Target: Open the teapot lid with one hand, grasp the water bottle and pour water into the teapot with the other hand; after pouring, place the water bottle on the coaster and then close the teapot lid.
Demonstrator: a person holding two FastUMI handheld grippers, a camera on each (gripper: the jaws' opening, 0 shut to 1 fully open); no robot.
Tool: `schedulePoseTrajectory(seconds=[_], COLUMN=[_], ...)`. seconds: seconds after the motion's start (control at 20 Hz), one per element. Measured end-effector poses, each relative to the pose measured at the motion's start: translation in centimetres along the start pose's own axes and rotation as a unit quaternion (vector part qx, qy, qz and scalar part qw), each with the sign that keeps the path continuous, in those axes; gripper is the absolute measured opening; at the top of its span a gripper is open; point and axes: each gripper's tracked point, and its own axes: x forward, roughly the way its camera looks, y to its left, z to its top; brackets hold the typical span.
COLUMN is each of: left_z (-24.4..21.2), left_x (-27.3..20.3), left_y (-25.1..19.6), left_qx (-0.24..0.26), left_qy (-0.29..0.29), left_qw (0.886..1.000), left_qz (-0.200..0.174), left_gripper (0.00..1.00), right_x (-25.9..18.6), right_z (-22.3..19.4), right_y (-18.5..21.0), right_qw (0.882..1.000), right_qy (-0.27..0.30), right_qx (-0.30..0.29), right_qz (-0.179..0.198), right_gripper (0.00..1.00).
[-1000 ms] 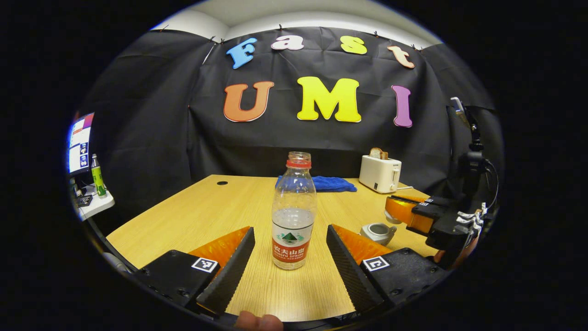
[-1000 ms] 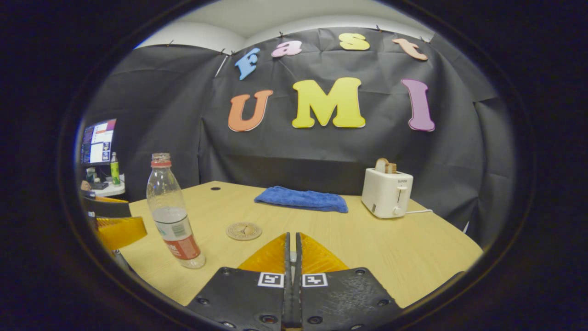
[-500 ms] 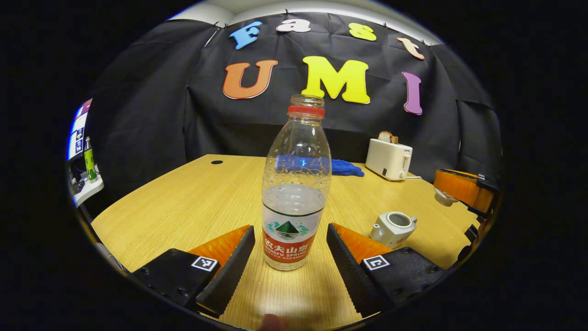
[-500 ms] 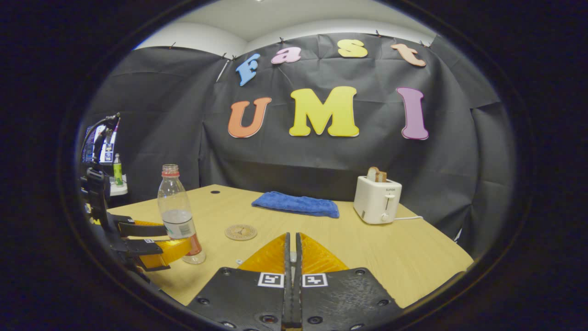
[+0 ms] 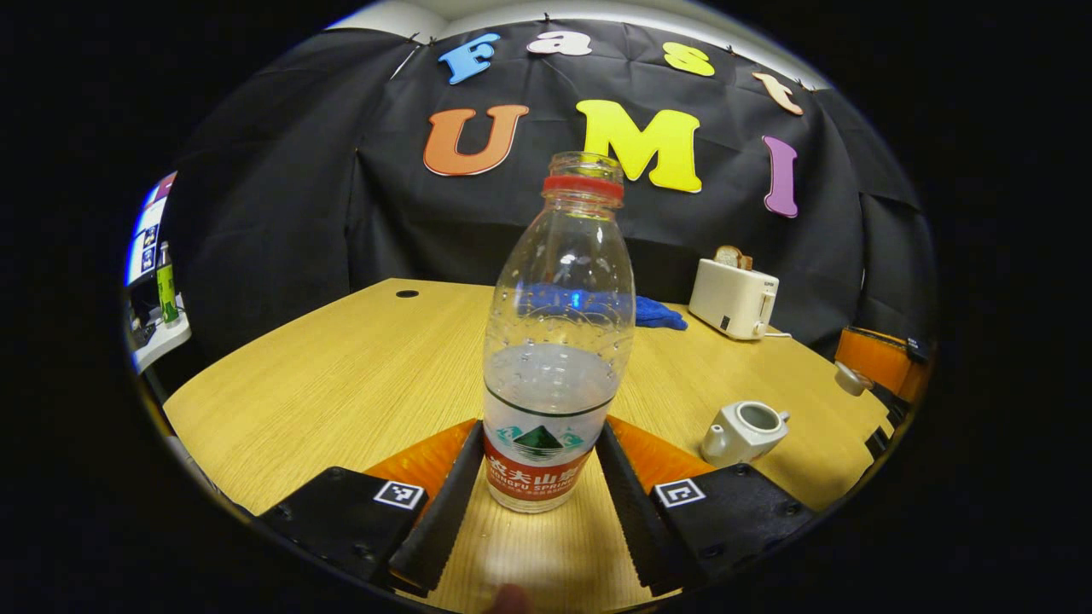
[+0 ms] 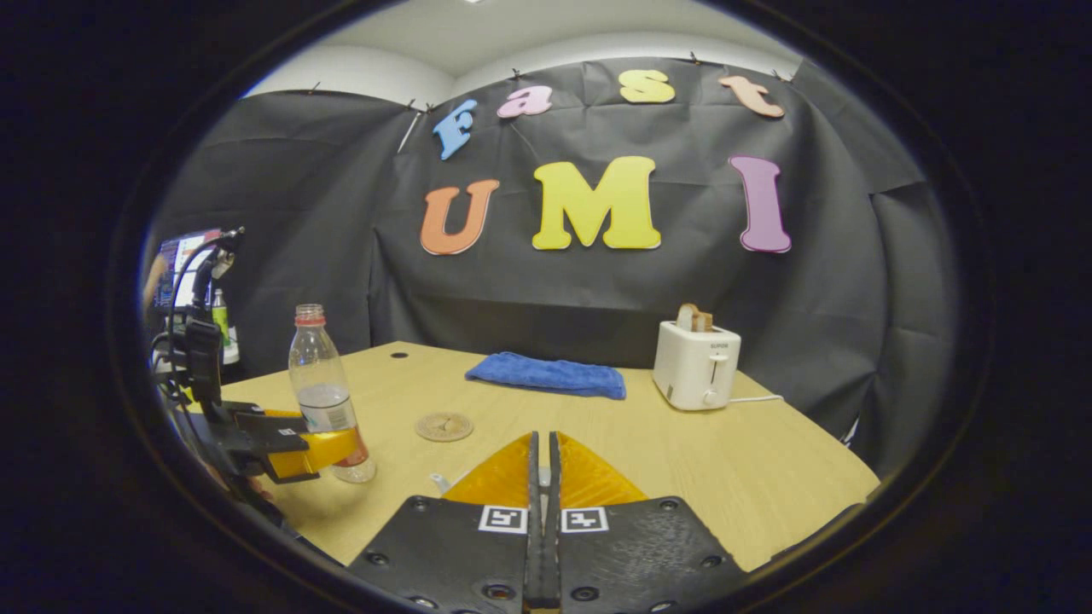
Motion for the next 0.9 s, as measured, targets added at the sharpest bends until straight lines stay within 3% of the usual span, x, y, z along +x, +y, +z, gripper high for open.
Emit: schedulePoseTrajectory(seconds=[0.15,0.25,0.4,0.6,0.9], left_z=[0.0,1.1,2.6,3.6,5.9], left_x=[-0.6,-1.1,-1.8,-2.3,-2.4], left_y=[0.6,0.8,1.7,2.2,4.2], left_qx=[0.037,0.090,0.188,0.262,0.417], left_qy=[0.015,0.010,-0.002,0.008,0.016], left_qw=[0.999,0.996,0.980,0.962,0.898], left_qz=[0.015,0.028,0.060,0.079,0.137], left_gripper=[0.80,0.79,0.77,0.76,0.75], right_x=[-0.2,-0.4,-0.7,-1.1,-1.6], right_z=[0.1,0.3,0.5,0.1,-0.2], right_y=[-0.6,-1.3,-2.1,-3.2,-4.8], right_qw=[1.000,1.000,1.000,1.000,1.000], right_qy=[0.001,-0.003,-0.007,-0.004,-0.002], right_qx=[0.005,0.012,0.021,0.023,0.025], right_qz=[0.002,0.001,0.000,0.000,-0.003], right_gripper=[0.00,0.00,0.00,0.00,0.00])
